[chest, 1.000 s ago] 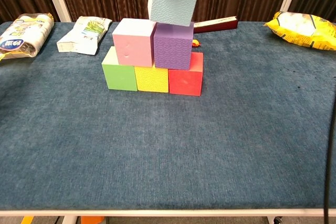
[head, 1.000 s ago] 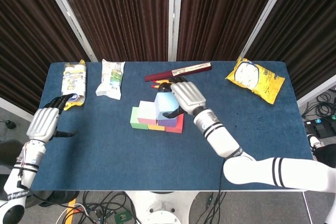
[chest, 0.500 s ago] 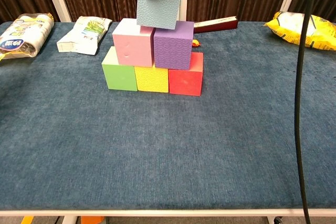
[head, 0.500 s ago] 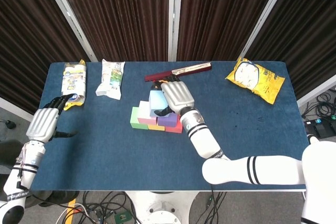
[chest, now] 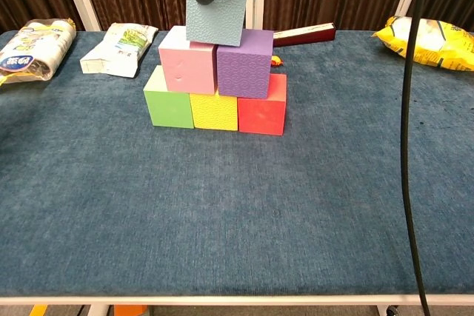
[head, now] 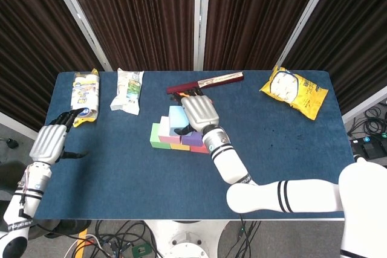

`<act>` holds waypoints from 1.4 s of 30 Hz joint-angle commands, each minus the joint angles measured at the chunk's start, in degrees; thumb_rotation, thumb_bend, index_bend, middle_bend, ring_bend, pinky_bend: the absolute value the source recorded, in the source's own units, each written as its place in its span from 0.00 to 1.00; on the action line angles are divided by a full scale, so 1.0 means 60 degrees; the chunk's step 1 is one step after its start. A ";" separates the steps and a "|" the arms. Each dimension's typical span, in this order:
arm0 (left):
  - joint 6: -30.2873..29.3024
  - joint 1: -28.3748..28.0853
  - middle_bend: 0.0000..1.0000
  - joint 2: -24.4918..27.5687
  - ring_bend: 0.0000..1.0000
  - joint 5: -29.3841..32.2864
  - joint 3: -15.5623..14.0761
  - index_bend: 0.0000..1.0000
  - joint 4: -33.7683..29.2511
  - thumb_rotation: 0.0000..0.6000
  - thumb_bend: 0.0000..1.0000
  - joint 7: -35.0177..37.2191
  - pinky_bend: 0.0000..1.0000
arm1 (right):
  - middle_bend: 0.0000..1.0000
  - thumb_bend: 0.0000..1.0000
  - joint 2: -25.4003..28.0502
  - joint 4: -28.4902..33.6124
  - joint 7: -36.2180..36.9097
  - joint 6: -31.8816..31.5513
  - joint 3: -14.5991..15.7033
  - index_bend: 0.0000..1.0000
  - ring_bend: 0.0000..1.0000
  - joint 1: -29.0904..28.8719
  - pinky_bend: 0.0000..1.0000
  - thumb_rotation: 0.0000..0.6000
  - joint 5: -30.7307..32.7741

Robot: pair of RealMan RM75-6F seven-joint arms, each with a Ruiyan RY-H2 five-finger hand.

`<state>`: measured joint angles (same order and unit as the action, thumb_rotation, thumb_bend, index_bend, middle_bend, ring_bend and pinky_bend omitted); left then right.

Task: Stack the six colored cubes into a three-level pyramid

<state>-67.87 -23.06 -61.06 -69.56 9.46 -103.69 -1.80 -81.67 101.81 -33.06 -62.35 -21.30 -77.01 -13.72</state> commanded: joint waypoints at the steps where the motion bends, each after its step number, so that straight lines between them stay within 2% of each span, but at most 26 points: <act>1: 0.0001 0.0006 0.12 -0.0003 0.10 -0.0010 -0.0003 0.10 0.0008 1.00 0.02 0.0020 0.26 | 0.29 0.10 -0.0026 0.0006 -0.0056 0.0031 -0.0022 0.10 0.07 -0.0009 0.02 1.00 0.0011; 4: -0.0012 0.0019 0.12 -0.0001 0.10 -0.0029 -0.0004 0.10 0.0021 1.00 0.02 0.0050 0.26 | 0.18 0.10 -0.0040 0.0044 -0.0061 0.0066 -0.0049 0.01 0.01 0.0013 0.00 1.00 -0.0031; 7: -0.0021 0.0034 0.12 0.0003 0.10 -0.0046 -0.0010 0.10 0.0020 1.00 0.02 0.0073 0.26 | 0.11 0.10 -0.0022 0.0100 -0.0056 0.0094 -0.0058 0.00 0.00 0.0057 0.00 1.00 -0.0101; 10: -0.0024 0.0044 0.12 -0.0002 0.10 -0.0051 -0.0014 0.10 0.0036 1.00 0.02 0.0088 0.26 | 0.10 0.10 0.0072 0.0205 0.0018 0.0201 -0.0085 0.00 0.00 0.0144 0.00 1.00 -0.0128; 15: -0.0031 0.0058 0.12 -0.0010 0.10 -0.0059 -0.0013 0.10 0.0043 1.00 0.02 0.0119 0.26 | 0.11 0.09 0.0303 0.0417 0.0064 0.0235 0.0003 0.00 0.00 0.0332 0.00 1.00 -0.0321; 23: -0.0049 0.0076 0.12 -0.0007 0.10 -0.0101 -0.0014 0.10 0.0048 1.00 0.02 0.0148 0.26 | 0.18 0.06 0.0395 0.0371 0.0323 0.0399 0.0272 0.00 0.00 0.0709 0.00 1.00 -0.0616; 42: -0.0017 0.0092 0.12 -0.0025 0.10 -0.0060 -0.0006 0.10 0.0111 1.00 0.02 0.0190 0.26 | 0.29 0.06 0.0021 -0.0191 0.0890 0.0763 0.0128 0.01 0.01 0.0883 0.00 1.00 -0.1080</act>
<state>-67.98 -22.51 -61.20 -69.93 9.42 -103.03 -0.68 -81.50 100.68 -27.73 -57.71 -20.56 -71.74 -20.13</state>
